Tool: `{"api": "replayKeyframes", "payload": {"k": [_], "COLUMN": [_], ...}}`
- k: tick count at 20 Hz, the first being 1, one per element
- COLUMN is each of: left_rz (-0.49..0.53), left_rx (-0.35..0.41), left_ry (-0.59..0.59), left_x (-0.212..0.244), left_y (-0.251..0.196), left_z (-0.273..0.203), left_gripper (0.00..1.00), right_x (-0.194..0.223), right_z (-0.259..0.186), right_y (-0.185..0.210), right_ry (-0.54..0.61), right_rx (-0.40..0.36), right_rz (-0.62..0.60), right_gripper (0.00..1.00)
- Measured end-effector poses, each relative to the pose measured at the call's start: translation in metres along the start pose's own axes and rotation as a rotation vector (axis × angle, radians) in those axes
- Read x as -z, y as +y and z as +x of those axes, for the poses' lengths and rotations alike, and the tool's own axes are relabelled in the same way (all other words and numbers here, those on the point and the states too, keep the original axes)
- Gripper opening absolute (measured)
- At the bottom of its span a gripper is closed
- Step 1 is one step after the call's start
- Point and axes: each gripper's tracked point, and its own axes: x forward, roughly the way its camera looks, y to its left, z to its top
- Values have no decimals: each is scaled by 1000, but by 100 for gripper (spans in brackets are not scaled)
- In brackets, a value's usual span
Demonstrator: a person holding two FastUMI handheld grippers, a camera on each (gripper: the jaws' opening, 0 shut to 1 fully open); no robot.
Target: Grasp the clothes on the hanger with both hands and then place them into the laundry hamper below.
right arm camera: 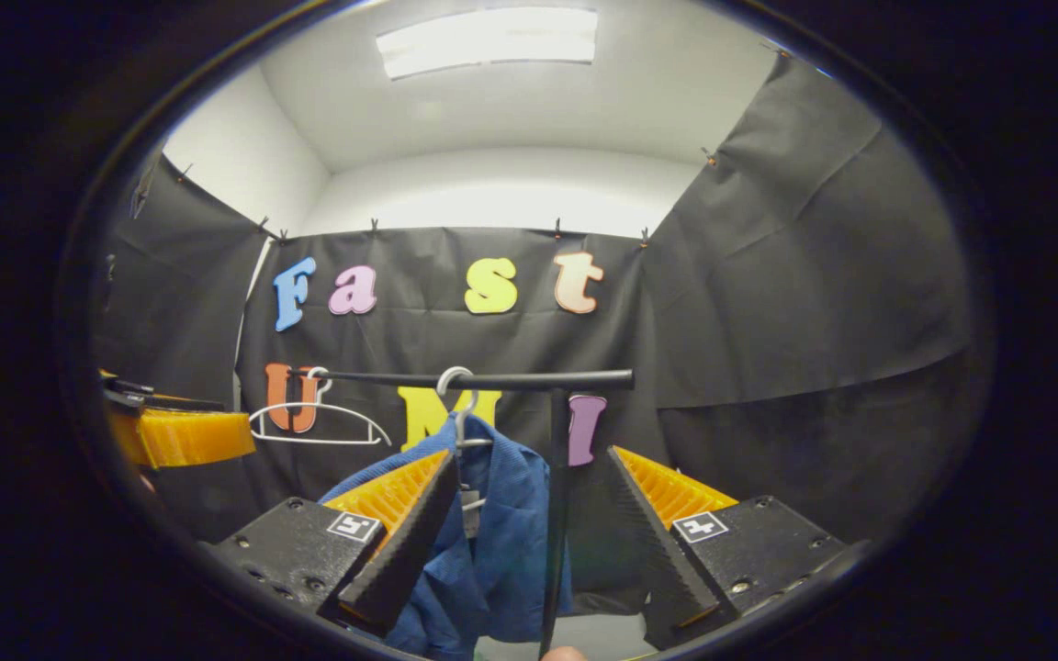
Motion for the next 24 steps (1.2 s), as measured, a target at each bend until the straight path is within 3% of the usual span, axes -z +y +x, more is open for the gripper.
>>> {"api": "replayKeyframes", "payload": {"k": [1,2,4,6,8,9,10,12,14,20,24], "left_rz": [-10,-21,-59,-112,-142,-144,-137,-110,-74,-27,-39], "left_rx": [33,66,132,191,209,206,189,127,69,-99,-130], "left_ry": [11,25,58,90,148,178,204,235,234,269,310], "left_x": [4,10,23,36,55,66,75,88,93,117,134], "left_y": [-12,-25,-49,-68,-72,-69,-66,-47,-27,18,32], "left_z": [7,13,22,31,43,47,50,58,68,92,113], "left_gripper": [100,92,100,100,92,100,100,91,95,91,92], "right_x": [3,5,10,16,19,21,22,28,36,64,85], "right_z": [-1,-2,-1,0,1,2,4,10,17,40,49], "right_y": [-6,-10,-20,-30,-36,-37,-37,-33,-27,7,22], "right_ry": [4,9,18,26,31,32,33,39,50,96,139], "right_rx": [7,12,27,43,45,44,39,29,17,-63,-89], "right_rz": [-3,-2,-2,-2,5,8,10,8,6,5,4], "right_gripper": [100,100,100,100,100,100,100,100,100,100,100]}}
